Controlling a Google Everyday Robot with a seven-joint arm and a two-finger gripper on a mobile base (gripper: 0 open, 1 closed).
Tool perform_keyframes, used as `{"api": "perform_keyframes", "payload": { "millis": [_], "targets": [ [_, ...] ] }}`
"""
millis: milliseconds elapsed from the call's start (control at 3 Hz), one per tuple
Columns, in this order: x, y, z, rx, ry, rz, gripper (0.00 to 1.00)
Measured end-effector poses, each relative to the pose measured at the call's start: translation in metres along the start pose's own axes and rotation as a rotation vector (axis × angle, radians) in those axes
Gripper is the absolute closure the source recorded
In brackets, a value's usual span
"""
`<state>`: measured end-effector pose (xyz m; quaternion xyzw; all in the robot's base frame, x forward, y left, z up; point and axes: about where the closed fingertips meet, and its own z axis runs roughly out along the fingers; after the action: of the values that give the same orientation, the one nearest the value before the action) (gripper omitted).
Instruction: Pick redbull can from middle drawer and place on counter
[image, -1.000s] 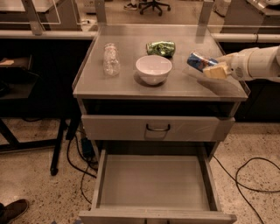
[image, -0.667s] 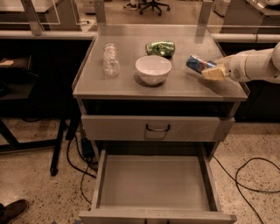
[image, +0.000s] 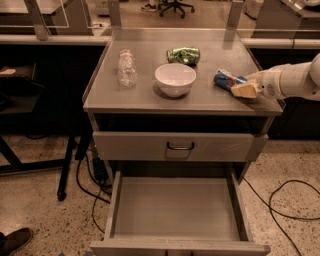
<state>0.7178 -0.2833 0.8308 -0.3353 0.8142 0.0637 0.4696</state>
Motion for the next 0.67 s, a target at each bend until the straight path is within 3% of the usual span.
{"api": "perform_keyframes", "payload": {
  "millis": [333, 667],
  "targets": [
    [-0.0012, 0.0000, -0.0019, -0.007, 0.003, 0.005, 1.00],
    [-0.0012, 0.0000, -0.0019, -0.007, 0.003, 0.005, 0.81]
  ]
}}
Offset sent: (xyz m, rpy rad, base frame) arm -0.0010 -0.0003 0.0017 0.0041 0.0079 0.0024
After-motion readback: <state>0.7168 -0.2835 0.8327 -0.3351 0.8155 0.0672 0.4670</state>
